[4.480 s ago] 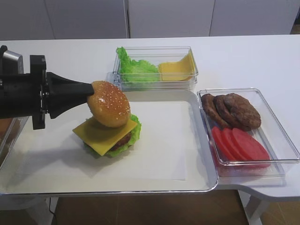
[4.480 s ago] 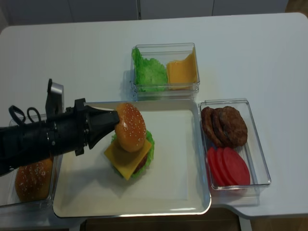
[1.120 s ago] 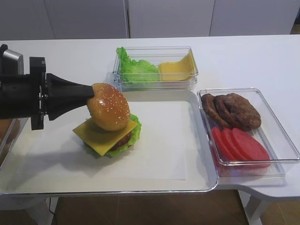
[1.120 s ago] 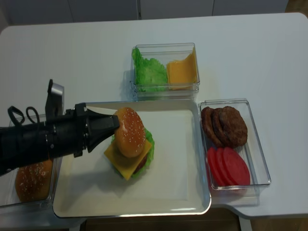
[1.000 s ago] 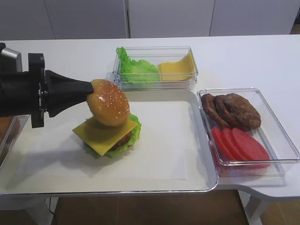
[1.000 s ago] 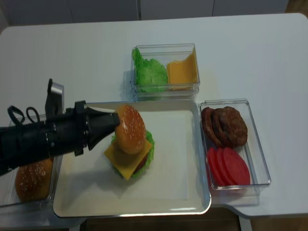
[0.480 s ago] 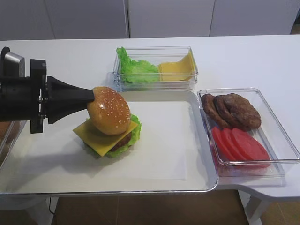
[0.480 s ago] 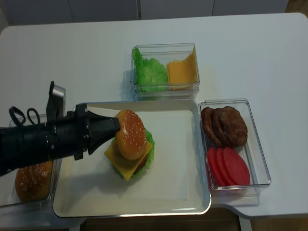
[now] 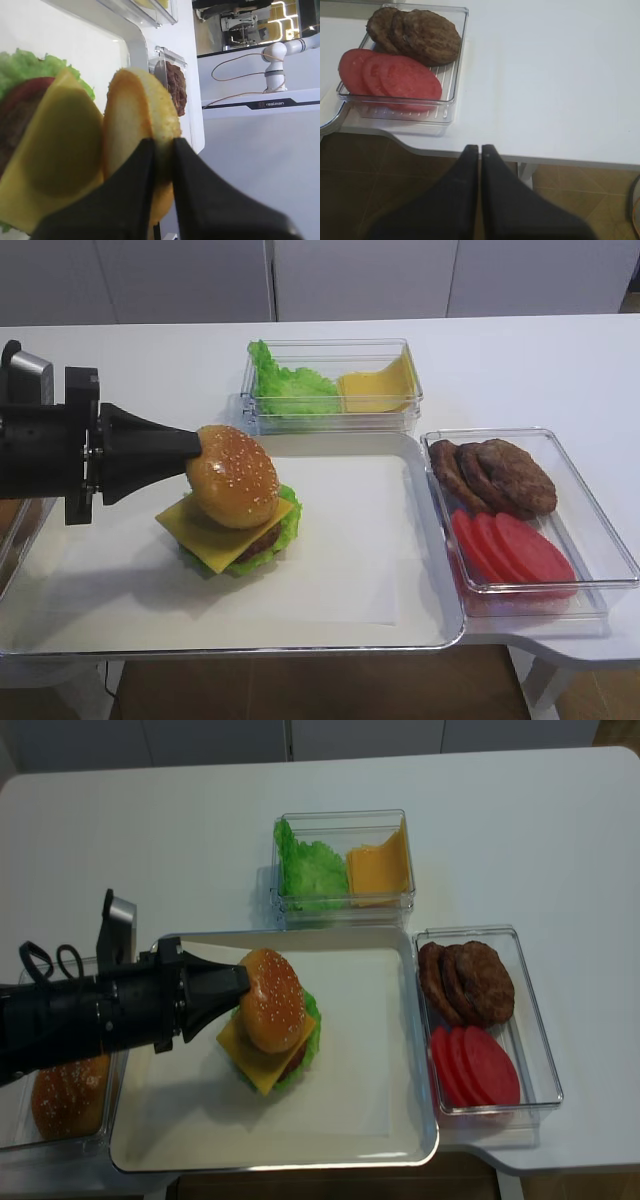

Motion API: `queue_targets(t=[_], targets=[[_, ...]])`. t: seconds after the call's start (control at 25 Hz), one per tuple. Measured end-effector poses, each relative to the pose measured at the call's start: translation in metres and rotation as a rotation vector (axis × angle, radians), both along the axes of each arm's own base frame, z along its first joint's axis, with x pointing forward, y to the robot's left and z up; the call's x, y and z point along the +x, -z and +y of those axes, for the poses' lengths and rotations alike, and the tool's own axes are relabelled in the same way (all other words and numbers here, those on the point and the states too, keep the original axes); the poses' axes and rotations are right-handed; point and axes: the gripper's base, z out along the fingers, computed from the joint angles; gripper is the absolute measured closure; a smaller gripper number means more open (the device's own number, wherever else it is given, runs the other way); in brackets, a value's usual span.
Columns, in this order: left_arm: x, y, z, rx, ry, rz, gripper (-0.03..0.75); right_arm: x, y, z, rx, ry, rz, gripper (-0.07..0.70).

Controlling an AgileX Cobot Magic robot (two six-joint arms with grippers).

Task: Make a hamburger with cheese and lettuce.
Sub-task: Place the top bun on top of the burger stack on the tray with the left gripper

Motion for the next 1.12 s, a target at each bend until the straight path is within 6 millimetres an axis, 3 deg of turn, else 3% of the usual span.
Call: queue_targets(t=[0.28,1.12], targets=[[-0.0001,0.0001,0.0,0.001,0.002,0.0,0.573,0.0,0.0,0.0,0.0,0.0,0.0,0.624],[-0.0002,0.0002,0.0007,0.003,0.002,0.0,0.552,0.0,0.0,0.0,-0.002,-0.001,0.0,0.624]])
